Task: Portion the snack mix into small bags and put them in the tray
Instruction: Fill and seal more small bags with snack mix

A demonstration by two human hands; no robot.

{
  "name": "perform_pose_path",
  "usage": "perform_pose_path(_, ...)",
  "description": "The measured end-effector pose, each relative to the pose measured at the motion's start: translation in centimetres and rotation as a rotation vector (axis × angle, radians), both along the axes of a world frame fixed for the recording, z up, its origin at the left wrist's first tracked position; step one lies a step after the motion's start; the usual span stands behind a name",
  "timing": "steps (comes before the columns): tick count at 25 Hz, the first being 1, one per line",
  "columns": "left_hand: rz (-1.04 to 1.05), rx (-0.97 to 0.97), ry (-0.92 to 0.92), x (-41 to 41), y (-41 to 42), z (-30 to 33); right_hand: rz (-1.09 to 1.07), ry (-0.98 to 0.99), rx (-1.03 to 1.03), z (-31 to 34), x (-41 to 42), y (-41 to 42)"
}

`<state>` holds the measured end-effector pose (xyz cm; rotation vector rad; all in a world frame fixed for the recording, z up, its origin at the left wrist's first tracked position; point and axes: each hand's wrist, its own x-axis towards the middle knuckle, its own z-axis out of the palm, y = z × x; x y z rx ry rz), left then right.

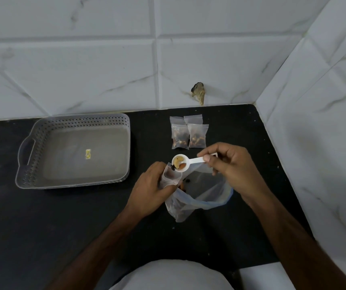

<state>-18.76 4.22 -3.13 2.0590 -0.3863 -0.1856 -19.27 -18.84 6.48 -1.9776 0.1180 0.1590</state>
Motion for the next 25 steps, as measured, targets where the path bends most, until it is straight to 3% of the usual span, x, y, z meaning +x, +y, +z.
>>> perform_pose_path(8,0.04,-0.149,-0.026,0.5,-0.3,1.4,0.363,-0.721,-0.533,-1.1,-1.3,2.0)
perform_pose_path(11,0.048,-0.164,-0.029,0.6,-0.3,1.2,0.353,-0.803,-0.509,-1.6,-1.6,1.7)
perform_pose_path(14,0.052,-0.133,-0.034,0.5,-0.3,1.0,0.216,-0.666,-0.304,-1.3,-1.9,1.4)
perform_pose_path(21,0.012,-0.144,-0.022,0.4,-0.3,1.3,-0.141,-0.1,0.267,-0.6,-1.9,0.7)
perform_pose_path(23,-0.038,-0.146,-0.017,0.1,0.0,1.1,-0.197,-0.042,0.323,-0.9,-2.4,-1.2)
perform_pose_path(25,-0.074,-0.149,0.015,-0.3,0.6,0.7,-0.198,0.021,0.243,-1.7,-2.8,-2.9)
